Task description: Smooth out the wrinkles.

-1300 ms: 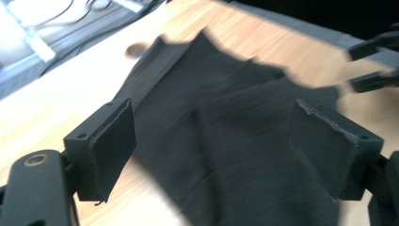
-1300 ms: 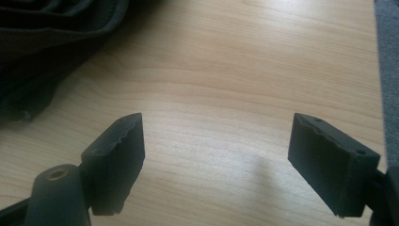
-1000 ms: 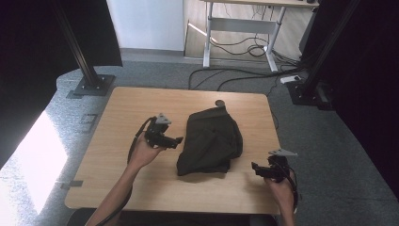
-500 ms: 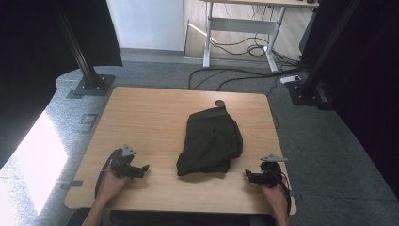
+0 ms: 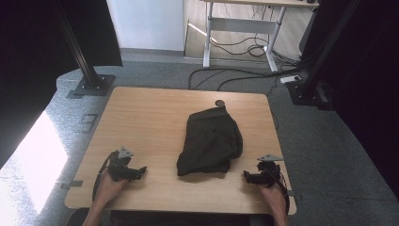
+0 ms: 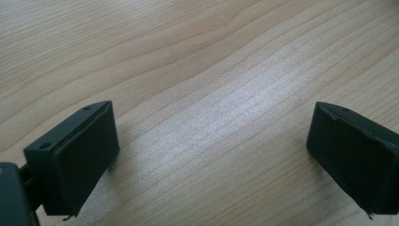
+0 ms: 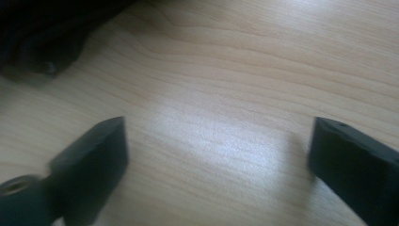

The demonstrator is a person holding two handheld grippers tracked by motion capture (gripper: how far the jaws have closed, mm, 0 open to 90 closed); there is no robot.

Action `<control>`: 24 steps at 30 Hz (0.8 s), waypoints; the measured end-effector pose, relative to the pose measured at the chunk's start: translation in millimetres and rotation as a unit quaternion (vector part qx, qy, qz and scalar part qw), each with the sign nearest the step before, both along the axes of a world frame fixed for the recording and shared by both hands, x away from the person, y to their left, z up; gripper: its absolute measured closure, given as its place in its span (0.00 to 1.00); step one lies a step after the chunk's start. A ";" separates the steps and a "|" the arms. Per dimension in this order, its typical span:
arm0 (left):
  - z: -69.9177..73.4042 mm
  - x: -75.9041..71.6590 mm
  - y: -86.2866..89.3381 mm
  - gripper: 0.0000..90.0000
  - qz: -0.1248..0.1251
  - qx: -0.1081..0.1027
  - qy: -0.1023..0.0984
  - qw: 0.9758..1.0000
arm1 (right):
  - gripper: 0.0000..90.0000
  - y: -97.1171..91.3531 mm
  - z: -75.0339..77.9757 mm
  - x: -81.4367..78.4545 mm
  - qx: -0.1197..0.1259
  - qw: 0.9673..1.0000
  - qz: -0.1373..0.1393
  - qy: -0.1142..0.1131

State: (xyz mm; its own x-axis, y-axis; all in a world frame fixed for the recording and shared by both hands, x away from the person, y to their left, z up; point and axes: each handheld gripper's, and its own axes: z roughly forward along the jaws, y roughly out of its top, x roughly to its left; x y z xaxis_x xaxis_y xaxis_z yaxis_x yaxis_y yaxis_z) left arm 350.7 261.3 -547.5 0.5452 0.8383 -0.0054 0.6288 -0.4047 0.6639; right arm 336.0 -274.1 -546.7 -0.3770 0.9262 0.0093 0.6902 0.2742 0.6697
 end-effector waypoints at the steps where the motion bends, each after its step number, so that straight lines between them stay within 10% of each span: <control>1: 0.0 0.0 0.0 0.03 0.000 0.000 0.000 1.000 | 0.08 -0.1 2.6 -0.7 0.002 1.000 0.001 -0.001; 9: 0.0 0.0 0.0 0.03 0.000 0.000 0.000 1.000 | 0.11 17.4 51.1 0.1 0.031 0.998 0.051 -0.022; 24: 0.0 -0.1 0.1 0.03 0.000 0.000 0.000 1.000 | 0.15 105.3 126.6 52.8 0.046 0.985 0.163 -0.037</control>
State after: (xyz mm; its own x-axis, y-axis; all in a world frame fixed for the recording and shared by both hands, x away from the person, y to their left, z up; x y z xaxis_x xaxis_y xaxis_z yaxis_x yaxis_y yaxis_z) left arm 350.7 261.4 -547.5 0.5456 0.8380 -0.0047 0.6286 -0.4056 0.6636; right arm 388.8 -168.7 -420.1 -0.6564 0.7529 0.0487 0.5241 0.4086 0.7472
